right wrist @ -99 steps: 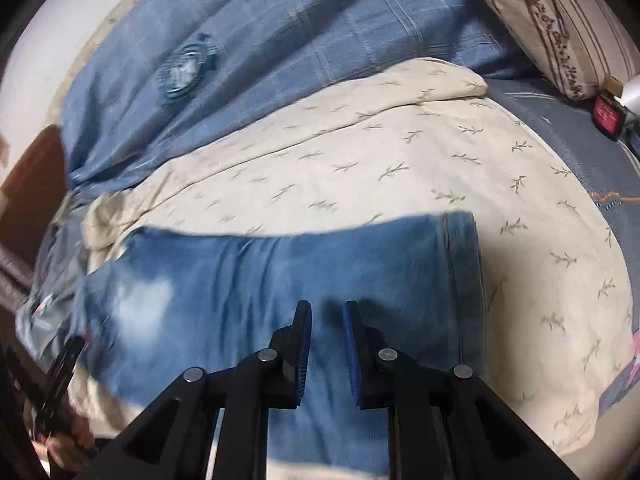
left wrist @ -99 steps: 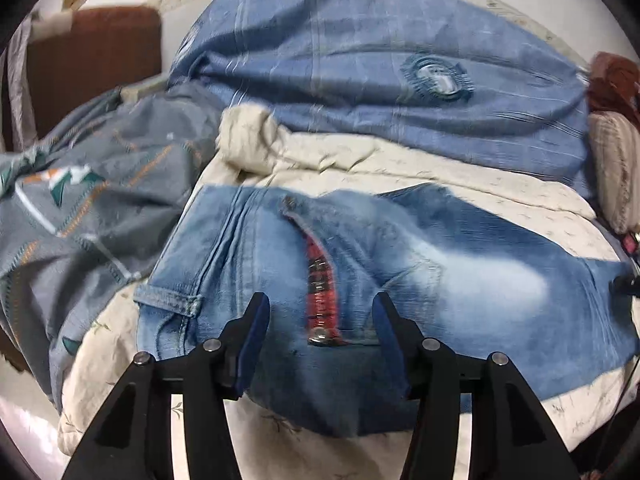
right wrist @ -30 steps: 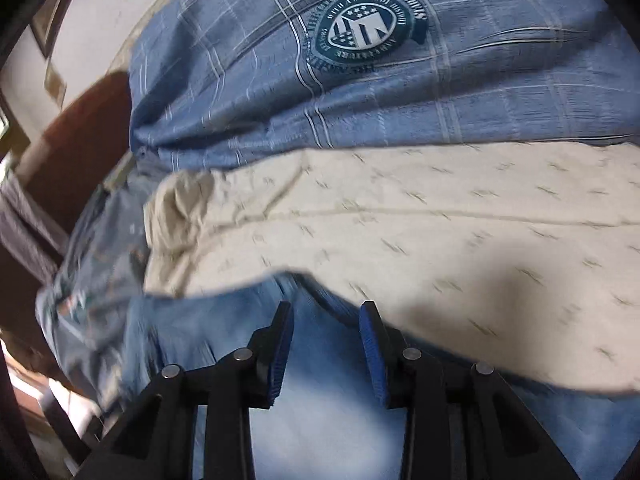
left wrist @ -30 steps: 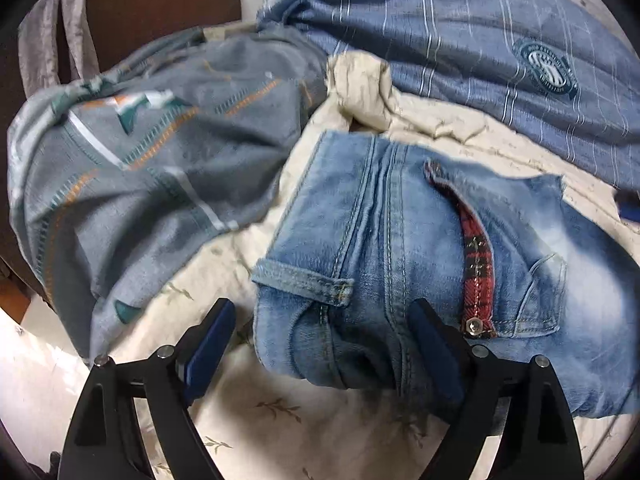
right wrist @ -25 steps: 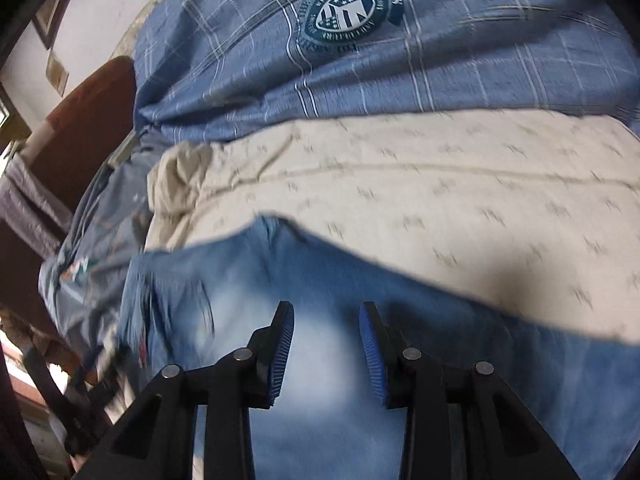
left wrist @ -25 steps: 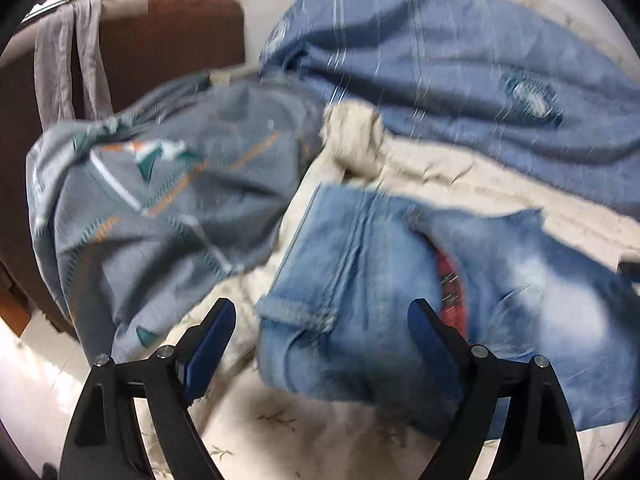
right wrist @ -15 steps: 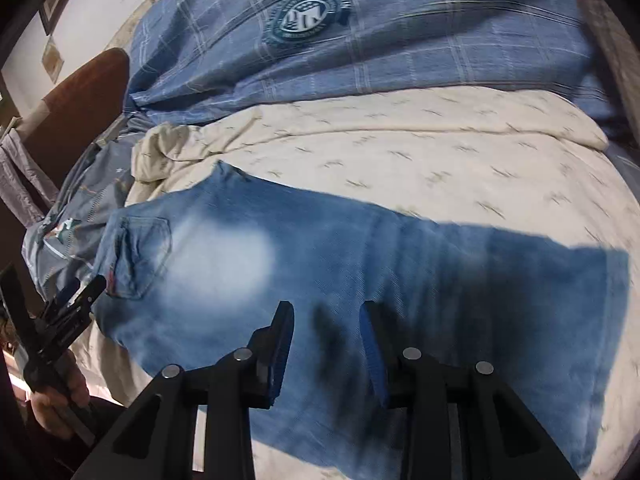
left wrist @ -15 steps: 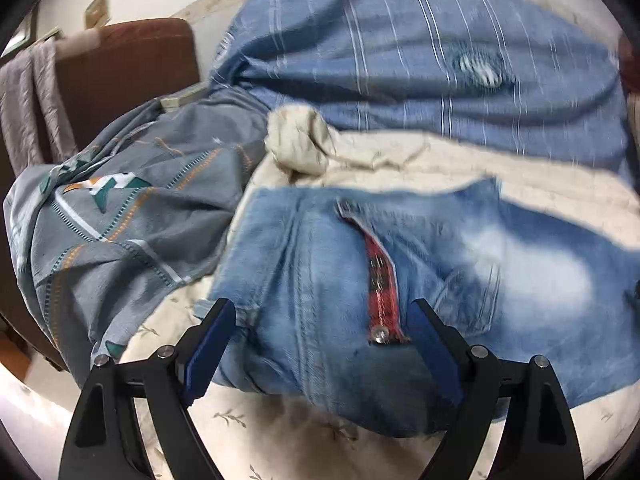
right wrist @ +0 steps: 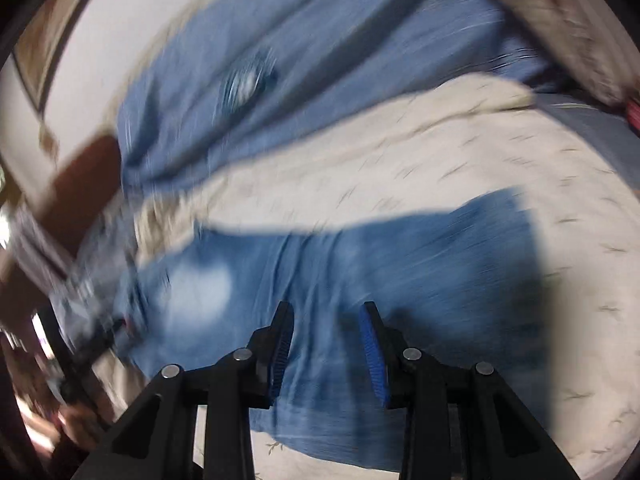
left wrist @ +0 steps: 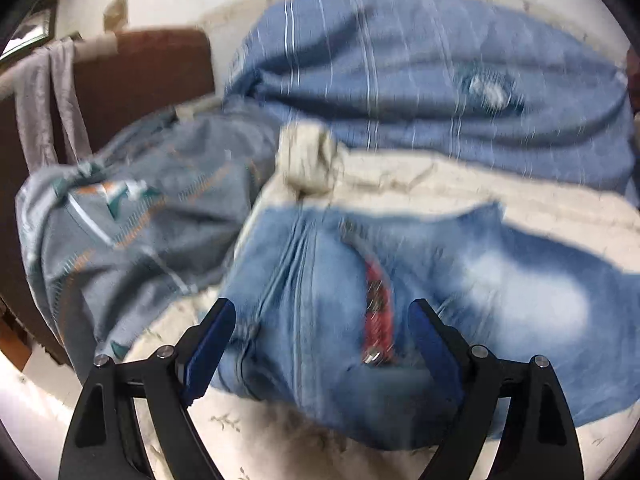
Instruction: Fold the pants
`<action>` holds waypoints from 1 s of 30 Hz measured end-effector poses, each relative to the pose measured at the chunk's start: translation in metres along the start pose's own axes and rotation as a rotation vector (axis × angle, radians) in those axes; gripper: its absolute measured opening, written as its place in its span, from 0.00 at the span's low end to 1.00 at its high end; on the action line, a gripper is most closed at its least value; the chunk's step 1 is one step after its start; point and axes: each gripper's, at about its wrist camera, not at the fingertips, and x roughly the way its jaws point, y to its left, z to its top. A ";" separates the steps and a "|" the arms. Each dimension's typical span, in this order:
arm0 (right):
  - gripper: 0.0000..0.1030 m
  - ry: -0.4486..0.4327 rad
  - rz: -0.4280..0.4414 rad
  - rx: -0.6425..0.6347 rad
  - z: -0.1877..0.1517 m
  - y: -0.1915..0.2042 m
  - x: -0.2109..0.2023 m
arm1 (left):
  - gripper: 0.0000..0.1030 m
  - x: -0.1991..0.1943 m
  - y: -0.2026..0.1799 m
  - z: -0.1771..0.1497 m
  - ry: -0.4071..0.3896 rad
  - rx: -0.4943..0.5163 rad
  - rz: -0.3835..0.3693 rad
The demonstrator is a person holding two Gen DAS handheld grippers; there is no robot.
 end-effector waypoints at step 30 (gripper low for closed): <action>0.38 -0.011 -0.003 0.120 -0.019 -0.057 -0.054 | 0.87 0.003 -0.139 -0.021 0.091 0.240 -0.320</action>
